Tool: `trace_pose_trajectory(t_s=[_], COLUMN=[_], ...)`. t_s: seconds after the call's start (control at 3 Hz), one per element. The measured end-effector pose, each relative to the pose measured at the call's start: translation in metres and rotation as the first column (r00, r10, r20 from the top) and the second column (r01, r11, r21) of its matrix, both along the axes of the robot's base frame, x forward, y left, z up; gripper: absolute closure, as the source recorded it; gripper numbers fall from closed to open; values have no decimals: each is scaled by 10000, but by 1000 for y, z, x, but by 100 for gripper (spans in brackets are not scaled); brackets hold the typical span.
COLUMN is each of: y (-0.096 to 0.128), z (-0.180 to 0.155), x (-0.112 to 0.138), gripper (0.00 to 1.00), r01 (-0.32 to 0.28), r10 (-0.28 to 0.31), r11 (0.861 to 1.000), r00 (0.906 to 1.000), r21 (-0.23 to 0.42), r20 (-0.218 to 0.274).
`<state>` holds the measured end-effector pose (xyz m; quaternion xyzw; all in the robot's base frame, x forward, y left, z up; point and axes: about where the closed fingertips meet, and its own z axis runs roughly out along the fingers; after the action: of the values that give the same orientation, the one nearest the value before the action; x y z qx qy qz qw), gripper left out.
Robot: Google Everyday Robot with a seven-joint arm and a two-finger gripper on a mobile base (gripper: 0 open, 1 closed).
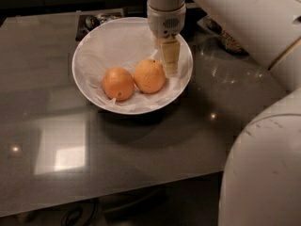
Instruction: Pick orange from white bowl
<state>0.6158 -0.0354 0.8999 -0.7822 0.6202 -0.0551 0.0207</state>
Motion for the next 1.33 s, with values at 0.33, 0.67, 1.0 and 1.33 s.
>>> trace_pose_trajectory(t_s=[0.33,0.67,1.0,1.33], y=[2,3,9,15], z=[-5,-11,-4,1], x=[3,1,-8,-13], gripper=[26,28,29,28], r01=[-31,-102,-443,-649], r10=[30,99,438,645], r11=[10000,9999,9988,9976], r00=[9999,9995,9988,9977], r21=[-41,-96,-213,-250], r20=[-127,-308,-233,-184])
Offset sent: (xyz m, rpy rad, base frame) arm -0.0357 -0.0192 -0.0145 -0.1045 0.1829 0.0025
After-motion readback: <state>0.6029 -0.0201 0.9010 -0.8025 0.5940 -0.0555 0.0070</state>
